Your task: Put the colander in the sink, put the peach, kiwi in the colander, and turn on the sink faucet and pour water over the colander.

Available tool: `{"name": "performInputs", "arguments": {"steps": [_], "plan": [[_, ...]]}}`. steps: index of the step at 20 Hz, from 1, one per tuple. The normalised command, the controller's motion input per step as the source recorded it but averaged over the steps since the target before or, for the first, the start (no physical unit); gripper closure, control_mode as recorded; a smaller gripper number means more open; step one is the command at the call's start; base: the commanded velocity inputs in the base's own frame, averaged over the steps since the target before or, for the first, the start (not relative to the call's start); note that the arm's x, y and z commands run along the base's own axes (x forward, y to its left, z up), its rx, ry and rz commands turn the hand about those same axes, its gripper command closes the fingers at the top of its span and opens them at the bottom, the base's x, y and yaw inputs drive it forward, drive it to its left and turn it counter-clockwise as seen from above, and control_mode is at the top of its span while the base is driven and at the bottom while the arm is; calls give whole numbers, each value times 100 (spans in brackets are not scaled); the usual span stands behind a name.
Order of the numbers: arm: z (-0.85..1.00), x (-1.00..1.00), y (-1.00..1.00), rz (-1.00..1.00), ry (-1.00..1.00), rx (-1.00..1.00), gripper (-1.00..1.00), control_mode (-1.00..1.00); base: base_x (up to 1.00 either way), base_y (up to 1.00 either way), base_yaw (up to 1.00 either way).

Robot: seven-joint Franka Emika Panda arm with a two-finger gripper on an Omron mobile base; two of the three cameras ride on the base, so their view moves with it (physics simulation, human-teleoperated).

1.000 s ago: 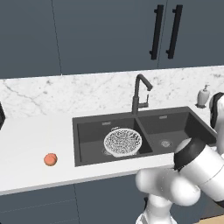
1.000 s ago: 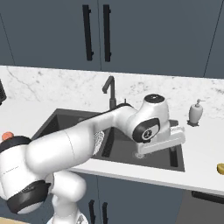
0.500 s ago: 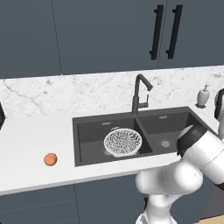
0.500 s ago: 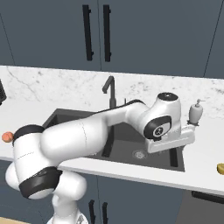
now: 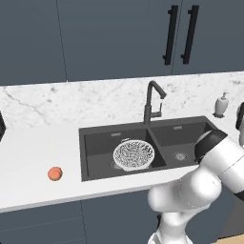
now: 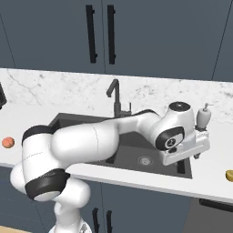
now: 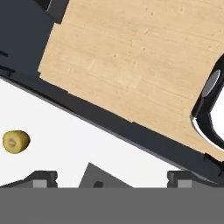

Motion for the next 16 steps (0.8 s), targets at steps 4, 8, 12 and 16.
{"name": "performInputs", "arguments": {"steps": [4,8,12,16], "plan": [[-2,0,-44,26,6,0,-100,-100,0,0,0],[-14,-1,-35,26,10,-3,-100,-100,0,0,0],[-26,0,-3,29,10,-13,-100,-100,0,0,0],[-37,0,0,29,8,-19,-100,-100,0,0,0]]}}
